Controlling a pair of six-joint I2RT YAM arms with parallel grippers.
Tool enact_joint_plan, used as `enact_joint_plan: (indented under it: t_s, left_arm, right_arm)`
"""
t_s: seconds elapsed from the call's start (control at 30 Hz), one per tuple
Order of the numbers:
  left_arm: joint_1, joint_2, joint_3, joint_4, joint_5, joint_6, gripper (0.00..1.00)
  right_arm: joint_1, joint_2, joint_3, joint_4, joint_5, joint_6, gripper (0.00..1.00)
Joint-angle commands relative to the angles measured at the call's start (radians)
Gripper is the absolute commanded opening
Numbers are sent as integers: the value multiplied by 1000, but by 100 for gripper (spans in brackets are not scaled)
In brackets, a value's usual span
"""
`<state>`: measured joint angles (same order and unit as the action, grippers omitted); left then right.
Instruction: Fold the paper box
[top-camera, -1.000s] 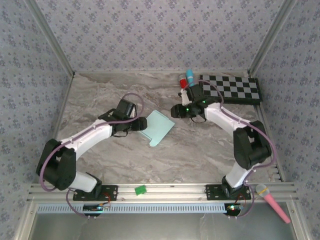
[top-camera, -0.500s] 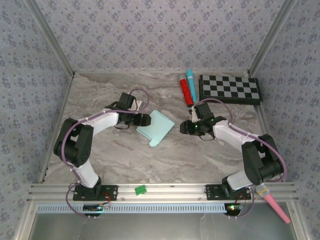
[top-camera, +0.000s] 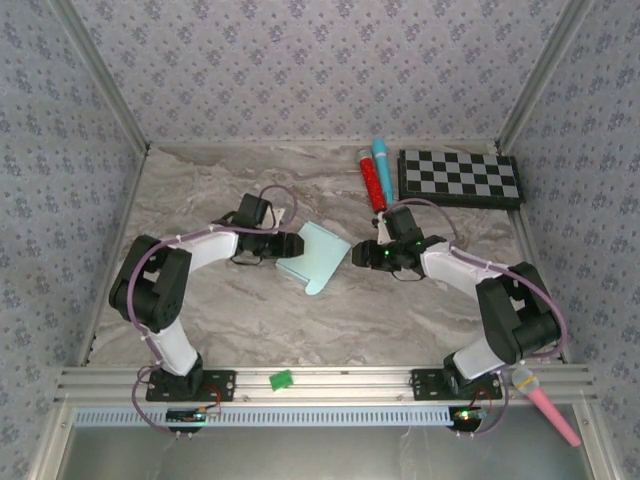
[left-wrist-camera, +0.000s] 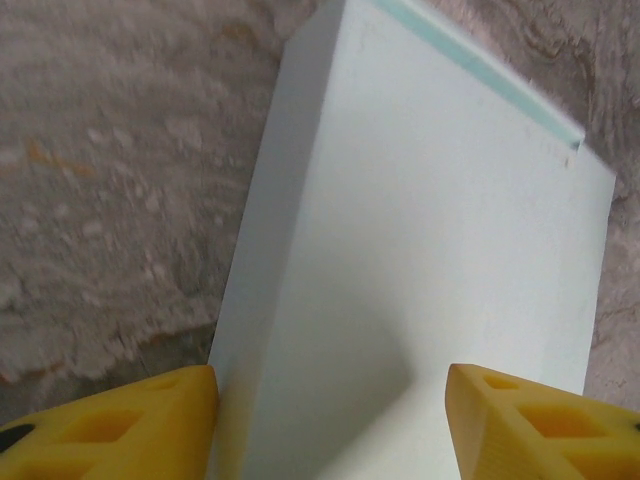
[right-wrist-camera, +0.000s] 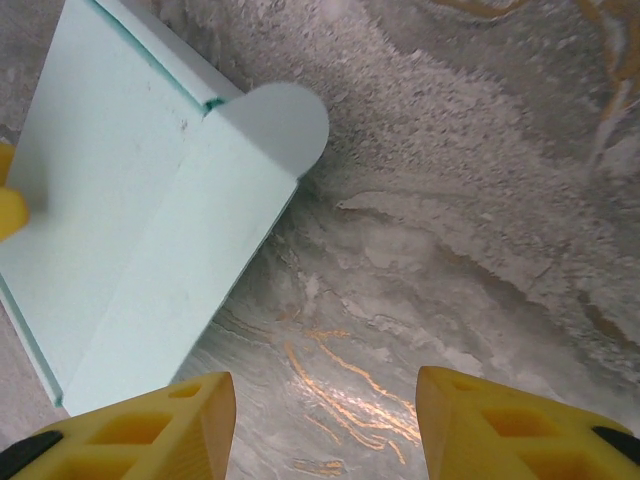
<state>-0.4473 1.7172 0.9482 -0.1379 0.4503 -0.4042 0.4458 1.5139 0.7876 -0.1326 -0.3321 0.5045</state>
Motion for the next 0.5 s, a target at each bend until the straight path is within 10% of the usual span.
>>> enact_joint_plan:
  t_s: [0.0, 0.47]
  left_arm:
    - [-32, -68, -31, 51, -31, -78, 59]
    - [-119, -128, -109, 100, -146, -207, 56]
  right_arm:
    - [13, 28, 4, 43, -37, 29, 52]
    - [19, 103, 15, 163, -155, 45, 55]
